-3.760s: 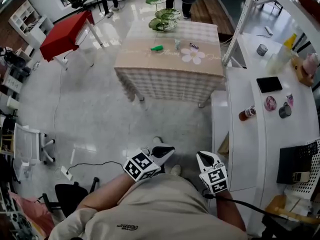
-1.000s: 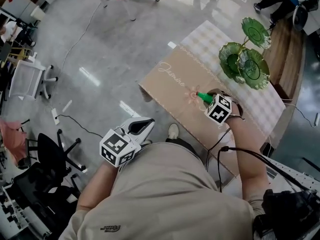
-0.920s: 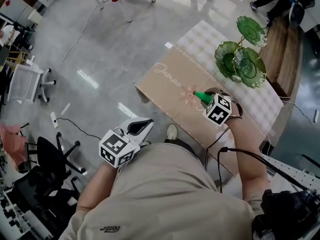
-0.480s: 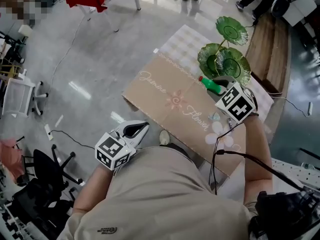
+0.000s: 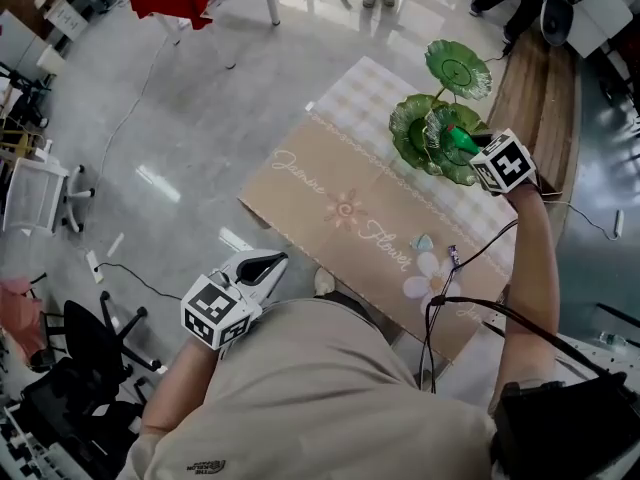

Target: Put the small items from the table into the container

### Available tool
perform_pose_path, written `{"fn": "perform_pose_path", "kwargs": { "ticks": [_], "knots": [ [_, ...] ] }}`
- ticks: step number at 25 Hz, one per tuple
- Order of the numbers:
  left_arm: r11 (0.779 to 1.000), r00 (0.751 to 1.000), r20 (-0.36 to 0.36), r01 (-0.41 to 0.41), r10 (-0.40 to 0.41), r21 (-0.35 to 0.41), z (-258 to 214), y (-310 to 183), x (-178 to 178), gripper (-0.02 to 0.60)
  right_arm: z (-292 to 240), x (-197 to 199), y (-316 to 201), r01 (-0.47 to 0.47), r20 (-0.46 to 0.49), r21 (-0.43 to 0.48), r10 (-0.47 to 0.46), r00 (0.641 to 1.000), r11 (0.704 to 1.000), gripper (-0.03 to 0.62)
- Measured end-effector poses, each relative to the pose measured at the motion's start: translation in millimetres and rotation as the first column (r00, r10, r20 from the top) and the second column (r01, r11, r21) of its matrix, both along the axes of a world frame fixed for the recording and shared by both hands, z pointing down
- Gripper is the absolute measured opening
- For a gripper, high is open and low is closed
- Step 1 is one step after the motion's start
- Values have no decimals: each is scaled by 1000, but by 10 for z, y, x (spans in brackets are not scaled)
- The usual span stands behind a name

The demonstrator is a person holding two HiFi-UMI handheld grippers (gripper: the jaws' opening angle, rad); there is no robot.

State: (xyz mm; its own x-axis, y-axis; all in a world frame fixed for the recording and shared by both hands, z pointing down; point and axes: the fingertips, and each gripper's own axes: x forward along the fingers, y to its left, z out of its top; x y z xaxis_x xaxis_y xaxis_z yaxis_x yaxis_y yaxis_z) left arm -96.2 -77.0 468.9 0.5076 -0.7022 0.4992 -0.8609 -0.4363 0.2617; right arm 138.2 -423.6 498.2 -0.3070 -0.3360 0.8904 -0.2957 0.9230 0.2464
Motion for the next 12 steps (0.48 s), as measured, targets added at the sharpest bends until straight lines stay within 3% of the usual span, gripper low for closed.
{"fn": "perform_pose_path", "kwargs": {
  "ticks": [6,12],
  "knots": [
    [999,1000,7,30,-30,-14,17,29,-73,8,275,184,-415,-40,-93,1,40,995,999,155],
    [998,998,3,56,-56,-14,21,80,-168,8,408,178,-501,-55,-122,-16,53,991,998,158]
  ]
}}
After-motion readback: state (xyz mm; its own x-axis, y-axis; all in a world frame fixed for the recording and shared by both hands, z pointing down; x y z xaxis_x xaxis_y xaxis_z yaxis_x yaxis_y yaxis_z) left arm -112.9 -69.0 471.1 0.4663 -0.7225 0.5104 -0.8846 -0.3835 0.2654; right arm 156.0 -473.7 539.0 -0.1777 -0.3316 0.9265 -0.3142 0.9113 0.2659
